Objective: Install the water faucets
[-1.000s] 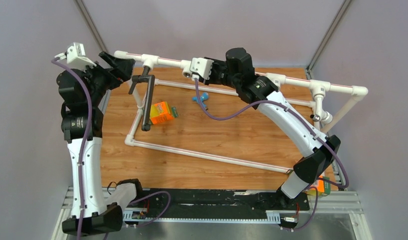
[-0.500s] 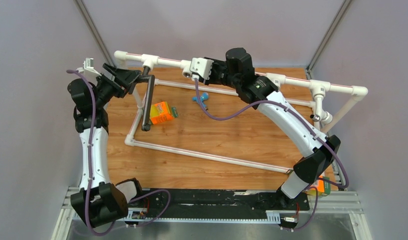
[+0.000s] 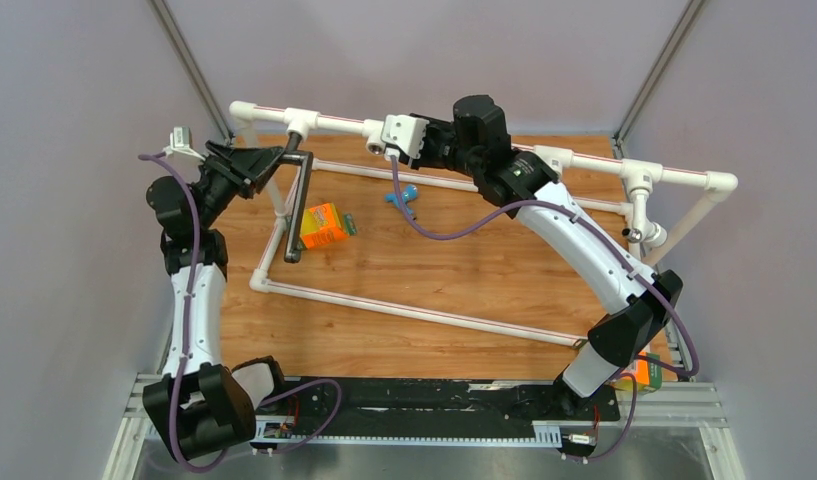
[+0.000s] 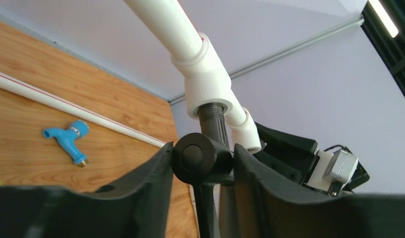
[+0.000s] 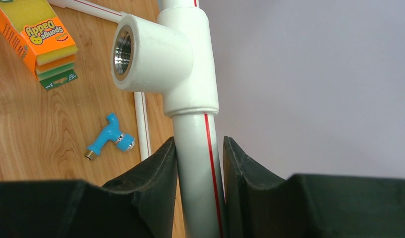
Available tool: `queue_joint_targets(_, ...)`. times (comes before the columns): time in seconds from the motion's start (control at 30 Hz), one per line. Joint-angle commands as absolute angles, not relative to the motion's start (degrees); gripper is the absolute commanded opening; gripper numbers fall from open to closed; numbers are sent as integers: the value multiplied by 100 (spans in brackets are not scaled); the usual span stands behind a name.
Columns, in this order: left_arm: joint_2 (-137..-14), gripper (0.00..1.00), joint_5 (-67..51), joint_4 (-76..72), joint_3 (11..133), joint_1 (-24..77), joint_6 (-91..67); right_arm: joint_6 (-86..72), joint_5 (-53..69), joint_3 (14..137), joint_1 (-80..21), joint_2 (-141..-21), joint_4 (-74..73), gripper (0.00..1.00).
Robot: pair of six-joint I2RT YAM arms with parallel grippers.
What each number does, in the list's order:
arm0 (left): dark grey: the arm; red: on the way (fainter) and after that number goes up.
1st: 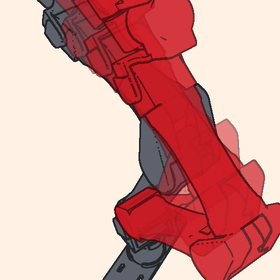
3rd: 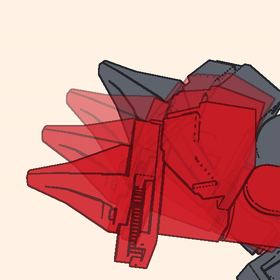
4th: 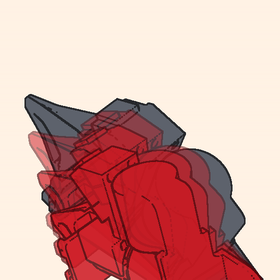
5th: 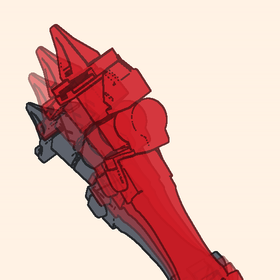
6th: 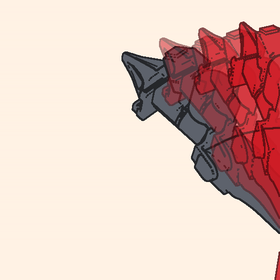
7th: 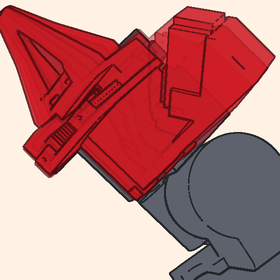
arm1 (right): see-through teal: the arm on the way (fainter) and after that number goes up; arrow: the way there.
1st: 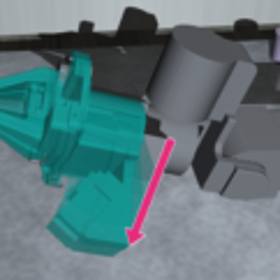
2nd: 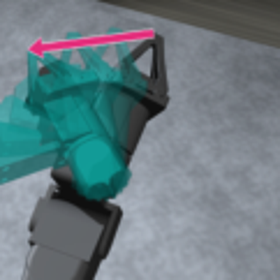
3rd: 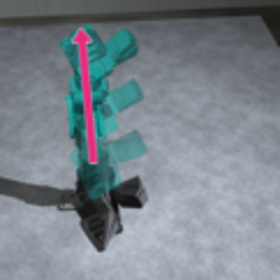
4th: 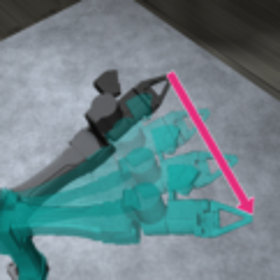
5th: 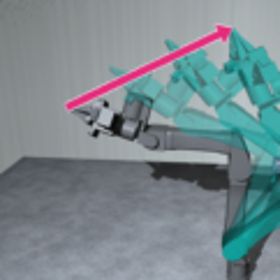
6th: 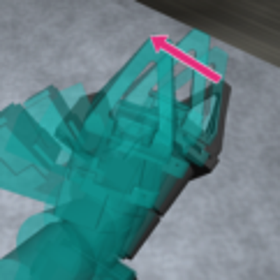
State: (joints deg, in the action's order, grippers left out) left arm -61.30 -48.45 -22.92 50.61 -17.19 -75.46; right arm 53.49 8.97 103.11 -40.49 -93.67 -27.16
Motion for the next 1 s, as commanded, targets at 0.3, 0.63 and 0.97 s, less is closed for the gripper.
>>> queue_joint_targets(0.3,-5572,0,-2930,1014,7063,-634,-4628,4632,1318,10187,-4254,-9624,-3226,0)
queue_joint_targets(0.63,-6643,5,373,3443,9042,2151,-1488,4623,1275,10230,-4298,-9642,-3234,0)
queue_joint_targets(0.97,-8102,11,3752,4377,10019,4630,746,4632,1257,10222,-4307,-9659,-3226,0)
